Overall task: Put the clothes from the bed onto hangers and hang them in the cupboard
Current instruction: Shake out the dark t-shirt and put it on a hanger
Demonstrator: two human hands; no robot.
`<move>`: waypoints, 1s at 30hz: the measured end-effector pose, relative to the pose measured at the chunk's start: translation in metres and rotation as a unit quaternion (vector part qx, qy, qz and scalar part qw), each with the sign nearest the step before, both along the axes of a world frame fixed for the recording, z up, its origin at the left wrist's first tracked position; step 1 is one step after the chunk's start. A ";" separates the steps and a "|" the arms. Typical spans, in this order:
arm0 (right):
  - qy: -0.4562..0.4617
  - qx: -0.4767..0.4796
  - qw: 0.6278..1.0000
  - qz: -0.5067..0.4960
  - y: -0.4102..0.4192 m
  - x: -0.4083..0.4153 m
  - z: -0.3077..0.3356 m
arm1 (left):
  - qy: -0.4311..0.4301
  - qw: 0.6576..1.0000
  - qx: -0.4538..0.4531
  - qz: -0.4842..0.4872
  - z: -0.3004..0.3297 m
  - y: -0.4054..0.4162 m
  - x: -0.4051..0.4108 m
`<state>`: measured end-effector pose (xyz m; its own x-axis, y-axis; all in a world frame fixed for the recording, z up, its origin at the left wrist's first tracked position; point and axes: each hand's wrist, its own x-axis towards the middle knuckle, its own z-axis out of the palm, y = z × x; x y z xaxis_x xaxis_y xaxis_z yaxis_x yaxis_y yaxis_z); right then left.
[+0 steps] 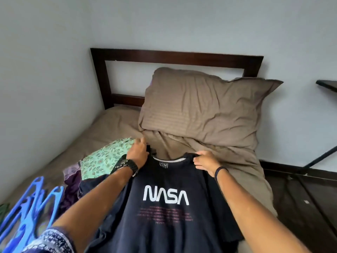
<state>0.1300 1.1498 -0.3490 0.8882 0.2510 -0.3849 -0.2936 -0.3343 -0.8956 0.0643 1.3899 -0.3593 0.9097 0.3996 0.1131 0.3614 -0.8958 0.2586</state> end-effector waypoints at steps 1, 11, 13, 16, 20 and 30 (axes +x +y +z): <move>0.031 -0.015 0.999 0.029 0.001 -0.003 -0.017 | 0.022 0.999 0.037 -0.016 -0.020 -0.003 -0.002; 0.062 0.162 0.982 -0.074 0.033 -0.052 -0.054 | -0.088 0.986 -0.117 -0.085 -0.043 -0.009 -0.070; 0.047 0.181 0.982 -0.027 0.047 -0.075 -0.041 | -0.128 0.976 -0.160 -0.074 -0.043 -0.014 -0.106; 0.039 0.208 0.977 0.042 0.071 -0.116 -0.028 | -0.166 0.966 -0.192 -0.041 -0.050 -0.022 -0.155; 0.095 0.244 0.952 0.161 0.108 -0.180 -0.030 | -0.219 0.954 -0.200 0.044 -0.063 -0.013 -0.225; -0.006 0.007 0.923 0.384 0.178 -0.288 -0.079 | -0.029 0.957 -0.116 0.265 -0.090 0.039 -0.337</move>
